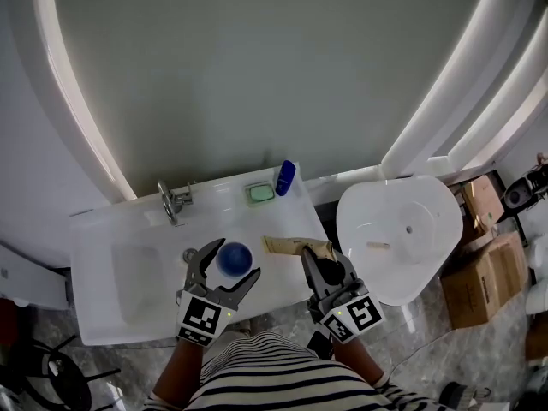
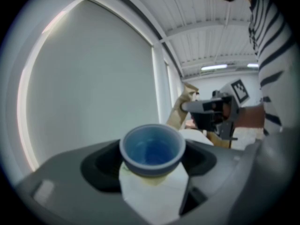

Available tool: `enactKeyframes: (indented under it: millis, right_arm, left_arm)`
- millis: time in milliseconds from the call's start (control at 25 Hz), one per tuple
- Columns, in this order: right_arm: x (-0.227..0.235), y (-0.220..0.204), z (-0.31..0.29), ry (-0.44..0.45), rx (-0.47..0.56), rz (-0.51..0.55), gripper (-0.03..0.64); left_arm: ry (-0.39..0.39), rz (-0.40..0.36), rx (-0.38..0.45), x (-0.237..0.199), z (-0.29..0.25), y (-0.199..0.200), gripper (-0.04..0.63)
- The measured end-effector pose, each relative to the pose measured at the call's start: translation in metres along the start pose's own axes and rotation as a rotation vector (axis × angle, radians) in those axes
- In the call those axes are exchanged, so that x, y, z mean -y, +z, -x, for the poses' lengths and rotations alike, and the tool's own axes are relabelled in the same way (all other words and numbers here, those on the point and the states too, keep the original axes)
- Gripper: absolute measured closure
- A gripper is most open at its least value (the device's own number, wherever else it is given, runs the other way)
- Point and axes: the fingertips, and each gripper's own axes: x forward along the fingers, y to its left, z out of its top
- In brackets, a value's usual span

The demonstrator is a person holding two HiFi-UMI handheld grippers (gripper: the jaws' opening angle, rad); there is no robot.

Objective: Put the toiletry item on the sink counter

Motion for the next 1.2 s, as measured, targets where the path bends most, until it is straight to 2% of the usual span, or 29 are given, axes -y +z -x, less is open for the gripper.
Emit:
enactKeyframes:
  millis: [440, 880, 1200]
  right_arm:
    - [0.008, 0.004, -0.076, 0.022, -0.033, 0.093, 0.586]
    - [0.046, 0.001, -0.117, 0.115, -0.037, 0.101, 0.586]
    - [0.07, -0.005, -0.139, 0.203, -0.052, 0.089, 0.586]
  left_arm:
    - [0.005, -0.019, 0.002, -0.062, -0.039, -0.008, 0.221]
    - [0.135, 0.004, -0.059, -0.099, -0.091, -0.029, 0.221]
    - [0.188, 0.033, -0.107, -0.114, -0.125, -0.04, 0.221]
